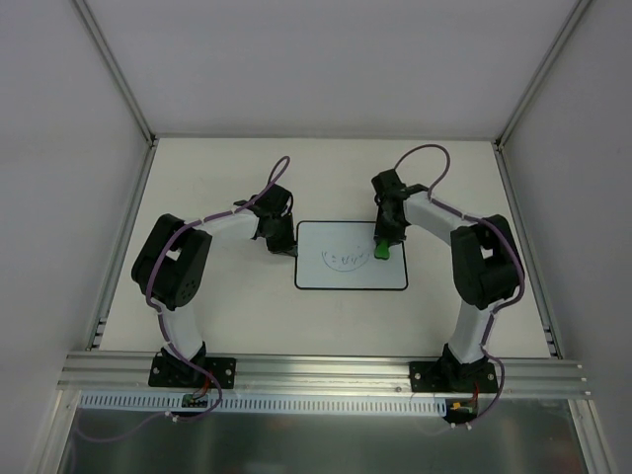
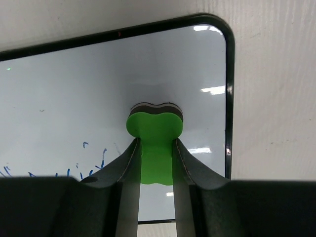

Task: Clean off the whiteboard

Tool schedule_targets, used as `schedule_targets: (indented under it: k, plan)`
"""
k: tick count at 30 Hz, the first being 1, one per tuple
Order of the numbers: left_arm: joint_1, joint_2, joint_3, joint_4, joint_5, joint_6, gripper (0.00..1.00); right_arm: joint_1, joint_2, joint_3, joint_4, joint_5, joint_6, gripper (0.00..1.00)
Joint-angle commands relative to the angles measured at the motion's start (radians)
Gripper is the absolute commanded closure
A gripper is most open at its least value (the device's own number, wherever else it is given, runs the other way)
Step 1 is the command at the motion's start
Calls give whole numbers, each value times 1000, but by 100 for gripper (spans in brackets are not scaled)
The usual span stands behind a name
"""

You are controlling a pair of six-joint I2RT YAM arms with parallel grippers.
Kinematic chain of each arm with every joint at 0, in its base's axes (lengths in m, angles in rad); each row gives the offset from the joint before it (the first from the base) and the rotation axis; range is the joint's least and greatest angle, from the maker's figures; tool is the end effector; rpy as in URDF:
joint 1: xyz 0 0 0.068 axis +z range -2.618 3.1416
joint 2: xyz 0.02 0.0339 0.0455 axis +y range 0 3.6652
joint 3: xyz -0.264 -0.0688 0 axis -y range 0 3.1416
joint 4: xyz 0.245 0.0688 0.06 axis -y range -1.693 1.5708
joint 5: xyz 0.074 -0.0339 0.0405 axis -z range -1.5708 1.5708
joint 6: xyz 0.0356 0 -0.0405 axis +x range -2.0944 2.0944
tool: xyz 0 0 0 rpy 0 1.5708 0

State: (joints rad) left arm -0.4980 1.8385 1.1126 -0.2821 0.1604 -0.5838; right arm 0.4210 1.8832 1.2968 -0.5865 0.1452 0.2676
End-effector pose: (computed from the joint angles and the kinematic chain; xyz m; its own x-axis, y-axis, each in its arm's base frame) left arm 0.3233 -0.1823 0.1580 -0.9212 -0.1185 -0.3707 0.0463 0.9123 -0.4068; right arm 0.3496 0.1509 0.1784 -0.9048 -0.1185 -0.4090 -0.1182 0.9926 -0.0262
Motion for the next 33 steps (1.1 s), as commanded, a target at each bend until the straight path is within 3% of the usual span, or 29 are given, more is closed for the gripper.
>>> schedule_targets:
  k: [1,8,11,16,23,25,28,33]
  plan:
    - [-10,25,-42,-104,-32,4,100,54,16,-88,-10,-30,-18,100]
    - [-10,30,-36,-95,-18,-2,100,293,138,38,40,-117,50,100]
    - [-8,27,-36,-91,-16,-13,100,332,210,111,40,-128,61,100]
    - [-10,15,-40,-86,-27,-21,100,271,203,85,39,-61,68,100]
    - [-8,7,-46,-85,-19,-19,100,29,91,-34,19,43,78,100]
    - [-8,2,-50,-85,-16,-19,100,18,94,5,-22,98,58,100]
    - [-10,1,-51,-85,-18,-19,100,19,122,68,-45,59,48,100]
    - [-10,1,-50,-83,-16,-19,100,110,218,185,-85,36,36,100]
